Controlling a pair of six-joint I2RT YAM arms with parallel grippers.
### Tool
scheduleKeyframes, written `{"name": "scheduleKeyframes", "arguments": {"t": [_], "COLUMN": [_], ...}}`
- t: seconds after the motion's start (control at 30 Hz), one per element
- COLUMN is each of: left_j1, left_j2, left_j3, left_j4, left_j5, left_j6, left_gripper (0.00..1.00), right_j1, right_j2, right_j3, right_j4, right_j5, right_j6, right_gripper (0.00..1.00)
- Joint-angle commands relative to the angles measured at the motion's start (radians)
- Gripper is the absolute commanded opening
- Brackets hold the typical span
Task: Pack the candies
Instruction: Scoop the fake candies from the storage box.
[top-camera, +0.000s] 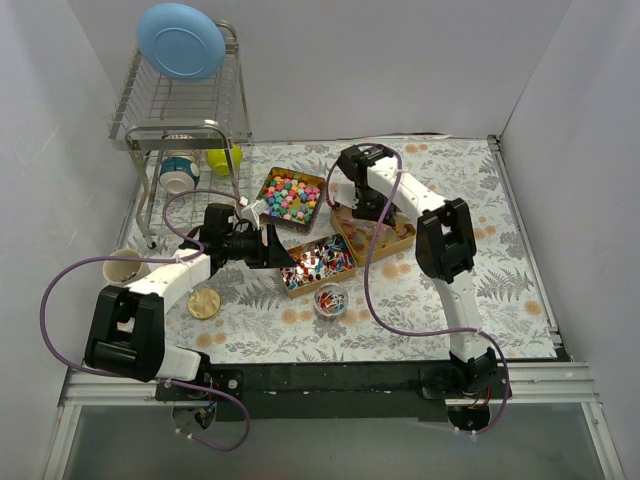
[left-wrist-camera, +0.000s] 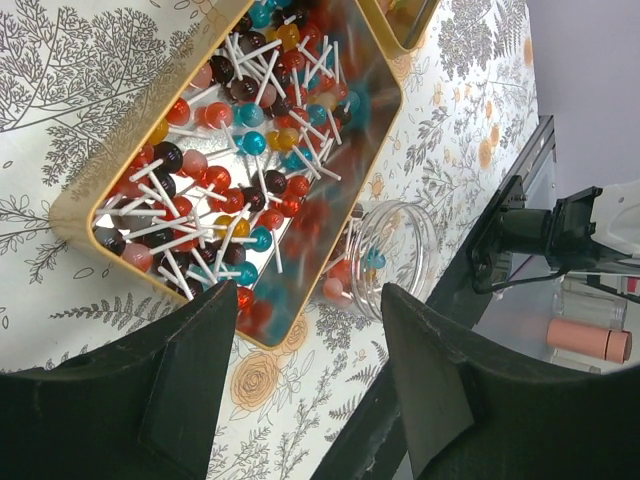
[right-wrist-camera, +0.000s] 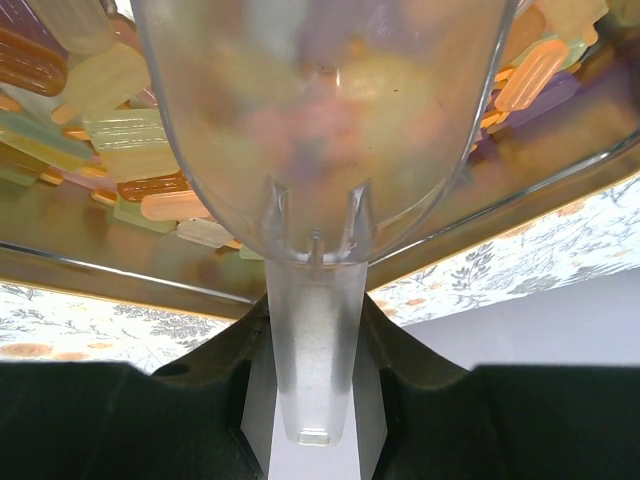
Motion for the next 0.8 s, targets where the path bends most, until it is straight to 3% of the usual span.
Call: {"name": "scheduleKeyframes", "arguments": {"t": [0.0,0.43,0.77], "left_j1": [0.007,0.024,0.024], "left_j2": [-0.03,0.0,-0.018], "left_j3": [0.002,0.033,0.03], "left_j4": [0.0,-0.003,-0.017], "left_j5": [-0.016,0.01,-0.002], "left_j6": [0.027,0.029,0.052], "left_gripper": [0.58,0.58,0.59], "right_j1": [0.025,-0.085,-0.053], "right_j2": [-0.004,-0.171,-0.405], "right_j3": [0.006,-0.103,-0.264], "right_j4": [0.008,0.078,0.12], "right_j5": [-0.007,-0.165,-0.183], "right_j6": [-0.049,0.045,-0.086], "right_gripper": [0.01,0.01,0.01]}}
